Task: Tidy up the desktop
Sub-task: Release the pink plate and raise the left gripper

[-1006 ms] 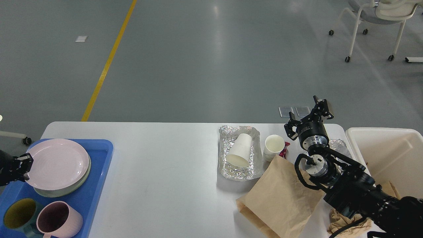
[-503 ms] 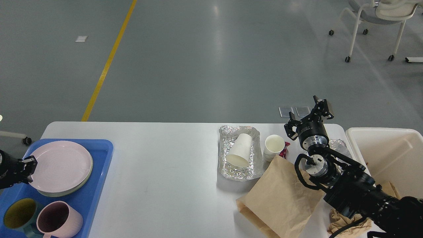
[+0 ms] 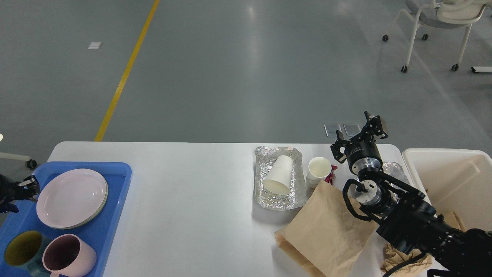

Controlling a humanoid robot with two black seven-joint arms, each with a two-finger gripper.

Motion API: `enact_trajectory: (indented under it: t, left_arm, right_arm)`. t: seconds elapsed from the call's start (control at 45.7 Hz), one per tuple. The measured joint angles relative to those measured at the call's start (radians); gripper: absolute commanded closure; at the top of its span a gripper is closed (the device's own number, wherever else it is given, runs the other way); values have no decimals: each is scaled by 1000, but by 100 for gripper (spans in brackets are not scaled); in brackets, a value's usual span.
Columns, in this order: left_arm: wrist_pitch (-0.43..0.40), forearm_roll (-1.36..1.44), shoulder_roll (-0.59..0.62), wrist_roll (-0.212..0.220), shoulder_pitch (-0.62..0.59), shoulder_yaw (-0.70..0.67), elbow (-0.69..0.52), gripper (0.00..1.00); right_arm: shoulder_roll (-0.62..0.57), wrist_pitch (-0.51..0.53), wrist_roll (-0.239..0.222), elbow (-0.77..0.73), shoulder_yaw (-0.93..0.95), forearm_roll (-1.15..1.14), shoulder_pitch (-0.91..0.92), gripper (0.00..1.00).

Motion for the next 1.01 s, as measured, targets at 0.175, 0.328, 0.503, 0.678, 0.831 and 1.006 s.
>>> enact_trajectory:
  t: [0.175, 0.328, 0.503, 0.678, 0.831, 1.006]
  left_arm:
    - [6, 0, -9, 0, -1, -7, 0, 29]
    - [33, 0, -10, -5, -14, -16, 0, 8]
    - [93, -5, 3, -18, -120, -74, 0, 7]
    - [167, -12, 11, -26, -212, -107, 0, 5]
    - [176, -26, 53, -84, -251, -294, 0, 5]
    - [207, -30, 98, -158, -237, -525, 11, 5]
  right_arm:
    - [0, 0, 0, 0, 0, 0, 0, 0]
    - [0, 0, 0, 0, 0, 0, 0, 0]
    - [0, 0, 0, 0, 0, 0, 0, 0]
    - [0, 0, 0, 0, 0, 0, 0, 0]
    - [0, 0, 0, 0, 0, 0, 0, 0]
    - [0, 0, 0, 0, 0, 0, 0, 0]
